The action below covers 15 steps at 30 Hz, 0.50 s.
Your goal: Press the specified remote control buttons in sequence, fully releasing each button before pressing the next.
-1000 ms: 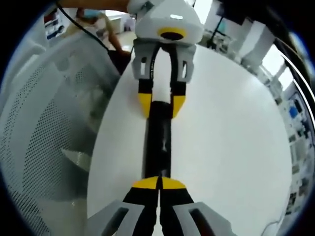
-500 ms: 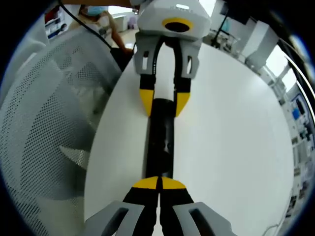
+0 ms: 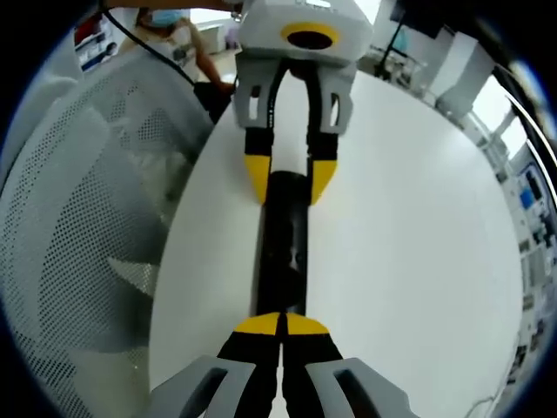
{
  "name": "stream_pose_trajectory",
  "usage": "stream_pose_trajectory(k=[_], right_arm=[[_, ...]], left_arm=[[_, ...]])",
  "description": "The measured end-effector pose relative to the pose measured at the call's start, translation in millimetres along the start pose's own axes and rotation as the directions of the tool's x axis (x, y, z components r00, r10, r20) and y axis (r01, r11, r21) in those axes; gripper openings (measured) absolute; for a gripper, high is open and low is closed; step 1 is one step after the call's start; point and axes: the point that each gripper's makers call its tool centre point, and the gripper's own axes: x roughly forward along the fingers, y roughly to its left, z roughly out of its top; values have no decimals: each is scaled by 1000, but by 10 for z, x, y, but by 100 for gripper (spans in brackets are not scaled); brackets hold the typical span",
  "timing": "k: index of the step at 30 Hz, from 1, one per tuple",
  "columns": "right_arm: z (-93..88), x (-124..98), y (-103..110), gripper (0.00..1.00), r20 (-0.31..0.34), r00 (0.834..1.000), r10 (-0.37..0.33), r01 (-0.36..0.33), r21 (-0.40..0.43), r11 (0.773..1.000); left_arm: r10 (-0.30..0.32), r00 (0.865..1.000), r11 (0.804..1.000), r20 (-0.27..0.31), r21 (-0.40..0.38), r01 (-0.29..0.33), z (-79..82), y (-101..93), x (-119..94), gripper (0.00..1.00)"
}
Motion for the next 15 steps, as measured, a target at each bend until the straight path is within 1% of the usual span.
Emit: stream_pose_trajectory(k=[15], right_arm=[[5,5,1,0,16,1000,7,-7,6,1000]], left_arm=[[-5,1000,1000,2,0,5,-7,-2,4,23]])
